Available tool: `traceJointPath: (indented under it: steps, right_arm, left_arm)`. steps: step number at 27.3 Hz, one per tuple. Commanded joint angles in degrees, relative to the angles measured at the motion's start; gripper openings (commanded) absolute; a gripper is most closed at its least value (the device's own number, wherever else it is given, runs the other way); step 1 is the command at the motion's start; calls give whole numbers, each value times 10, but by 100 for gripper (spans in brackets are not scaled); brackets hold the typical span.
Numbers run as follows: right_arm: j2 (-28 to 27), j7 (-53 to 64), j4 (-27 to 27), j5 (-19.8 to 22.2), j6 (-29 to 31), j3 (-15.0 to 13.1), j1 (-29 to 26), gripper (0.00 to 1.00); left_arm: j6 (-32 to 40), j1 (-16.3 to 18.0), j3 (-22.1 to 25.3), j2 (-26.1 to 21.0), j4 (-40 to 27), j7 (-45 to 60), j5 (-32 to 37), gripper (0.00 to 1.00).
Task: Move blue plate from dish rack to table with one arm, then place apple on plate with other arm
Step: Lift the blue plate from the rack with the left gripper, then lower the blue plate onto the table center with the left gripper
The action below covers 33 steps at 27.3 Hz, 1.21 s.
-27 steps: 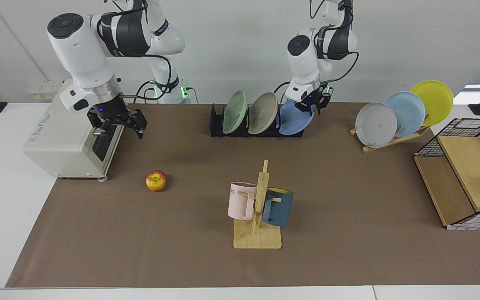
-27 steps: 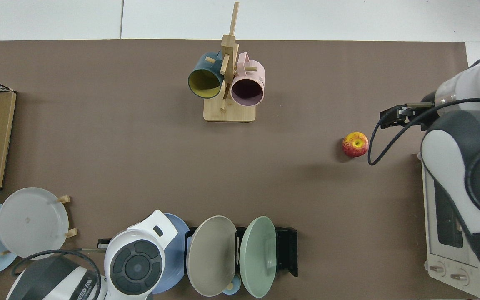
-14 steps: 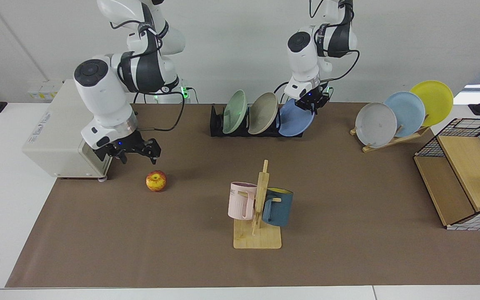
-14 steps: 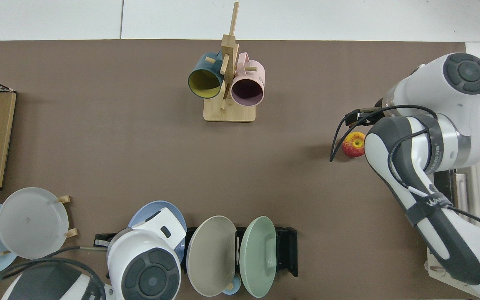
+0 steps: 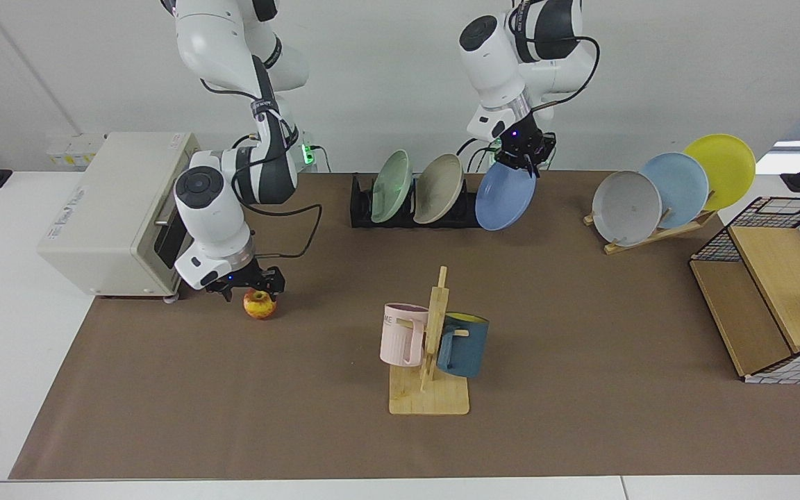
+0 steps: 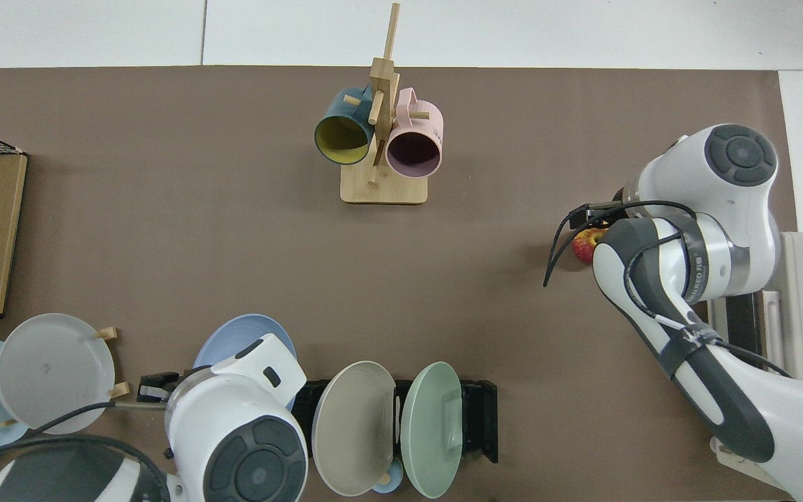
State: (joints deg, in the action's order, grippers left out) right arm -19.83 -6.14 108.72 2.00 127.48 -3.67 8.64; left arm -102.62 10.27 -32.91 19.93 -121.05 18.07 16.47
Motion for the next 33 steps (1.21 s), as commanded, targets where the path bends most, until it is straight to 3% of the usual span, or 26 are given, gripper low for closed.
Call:
traceJointPath:
  steps: [1, 5, 8, 9, 10, 11, 16, 20, 25, 33]
  right_arm:
    - [-15, 7, 8, 10, 28, 2, -6, 100]
    - [-22, 7, 9, 9, 30, 3, -6, 97]
    - [-22, 7, 18, 9, 31, 3, -6, 88]
    - [-22, 0, 18, 9, 30, 3, -6, 58]
    - [-22, -1, 18, 8, 27, 2, -4, 21]
    - [-22, -1, 17, 8, 26, 2, -4, 2]
    - [-18, 1, -9, 8, -6, 2, -6, 0]
    - [-14, -1, -40, 6, -46, 2, -5, 0]
    - [-3, -2, -59, 0, -62, 2, -6, 0]
    - [57, -2, -60, -2, -111, 0, -8, 0]
  left_arm:
    - [16, 22, 6, -105, 105, 3, -11, 0]
    - [-6, 24, 32, -120, 121, 12, -87, 0]
    - [-53, 25, 50, -121, 115, 21, -142, 0]
    - [-60, 26, 54, -122, 114, 21, -154, 0]
    - [-64, 26, 56, -124, 113, 21, -166, 0]
    - [-67, 27, 57, -127, 113, 21, -181, 0]
    - [-104, 30, 57, -133, 97, 18, -227, 0]
    - [-152, 12, 51, -178, 94, 33, -236, 0]
    - [-172, -7, 51, -188, 83, 43, -247, 0]
    - [-269, -75, 51, -240, 19, 82, -242, 0]
